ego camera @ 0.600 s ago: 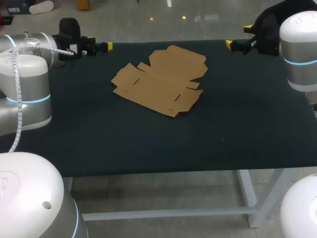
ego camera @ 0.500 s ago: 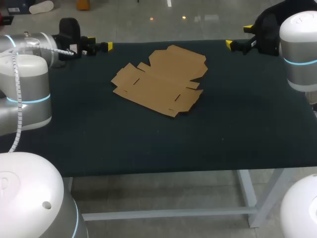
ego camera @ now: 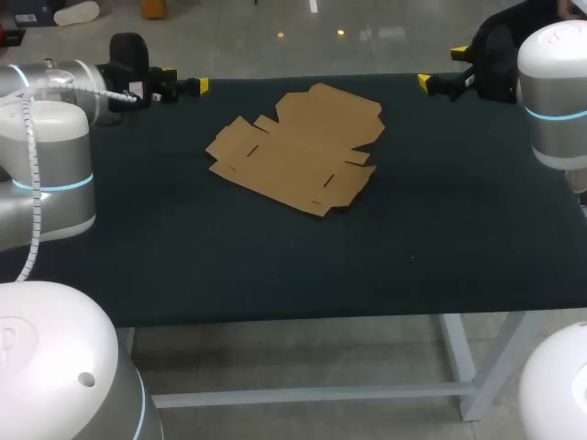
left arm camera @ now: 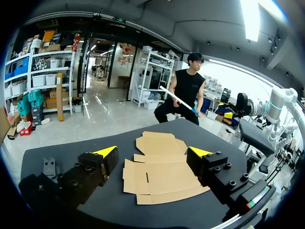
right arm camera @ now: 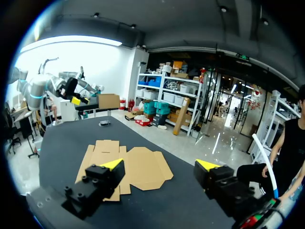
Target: Assemble the packaging by folding the flat box into shape, placing the metal phone stand inside, and closing the box properly
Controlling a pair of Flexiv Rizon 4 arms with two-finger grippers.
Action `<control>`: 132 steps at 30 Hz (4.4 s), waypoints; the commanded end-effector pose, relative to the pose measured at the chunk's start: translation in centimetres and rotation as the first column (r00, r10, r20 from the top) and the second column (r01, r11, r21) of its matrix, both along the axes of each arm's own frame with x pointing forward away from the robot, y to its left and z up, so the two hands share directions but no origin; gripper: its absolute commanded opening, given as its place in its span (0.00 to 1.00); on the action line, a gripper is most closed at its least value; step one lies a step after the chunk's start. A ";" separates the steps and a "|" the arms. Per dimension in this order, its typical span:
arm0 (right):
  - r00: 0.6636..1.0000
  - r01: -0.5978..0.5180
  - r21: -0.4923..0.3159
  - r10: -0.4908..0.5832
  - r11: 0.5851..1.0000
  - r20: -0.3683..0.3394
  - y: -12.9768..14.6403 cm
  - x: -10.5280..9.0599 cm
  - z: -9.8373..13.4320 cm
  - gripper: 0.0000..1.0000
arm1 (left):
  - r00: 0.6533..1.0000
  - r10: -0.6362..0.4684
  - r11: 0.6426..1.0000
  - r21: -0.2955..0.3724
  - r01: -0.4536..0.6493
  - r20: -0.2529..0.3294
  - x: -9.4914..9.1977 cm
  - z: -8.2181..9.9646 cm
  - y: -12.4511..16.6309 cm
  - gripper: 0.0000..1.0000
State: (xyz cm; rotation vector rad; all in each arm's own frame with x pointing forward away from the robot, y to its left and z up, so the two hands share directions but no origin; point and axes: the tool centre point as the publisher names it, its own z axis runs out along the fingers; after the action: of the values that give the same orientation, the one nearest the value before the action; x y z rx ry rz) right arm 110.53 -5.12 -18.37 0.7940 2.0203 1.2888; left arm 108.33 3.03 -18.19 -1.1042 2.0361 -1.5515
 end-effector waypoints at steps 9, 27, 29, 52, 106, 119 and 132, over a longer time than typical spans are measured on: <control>1.000 0.001 0.001 -0.001 1.000 0.003 0.0 -0.1 0.0 1.00 | 1.000 0.002 1.000 0.000 -0.002 0.001 0.0 0.0 -0.1 1.00; 1.000 -0.006 0.003 0.006 1.000 -0.017 -0.1 0.0 -0.2 1.00 | 0.999 -0.015 1.000 -0.021 0.014 -0.052 0.0 0.2 0.0 1.00; 0.999 0.005 0.022 -0.004 1.000 -0.054 -0.3 0.0 -0.2 1.00 | 0.996 -0.007 0.999 -0.040 0.004 -0.090 0.0 0.5 0.2 1.00; 0.772 0.240 0.100 -0.128 0.966 -0.623 -2.8 -1.8 -2.7 1.00 | 0.725 0.253 0.965 0.115 -0.236 -0.641 -1.0 -1.1 0.9 1.00; 0.270 0.595 0.066 -0.122 0.801 -0.955 -1.1 -7.6 -9.4 1.00 | 0.493 0.193 0.976 0.116 -0.182 -0.848 -4.5 -5.0 1.9 1.00; 0.250 0.586 0.095 -0.068 0.805 -0.966 1.9 -8.5 -11.6 1.00 | 0.500 0.201 0.974 0.118 -0.193 -0.842 -5.3 -6.1 2.5 1.00; 0.226 0.644 0.147 -0.003 0.751 -0.974 6.0 -9.4 -14.6 1.00 | 0.512 0.201 0.974 0.116 -0.193 -0.835 -5.3 -6.2 2.6 1.00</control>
State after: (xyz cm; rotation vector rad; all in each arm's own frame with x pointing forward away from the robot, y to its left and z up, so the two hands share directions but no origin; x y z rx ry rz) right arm 100.81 0.12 -32.03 2.7249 1.9441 1.1626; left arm 103.25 5.75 -24.63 -2.3428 2.2924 -0.9184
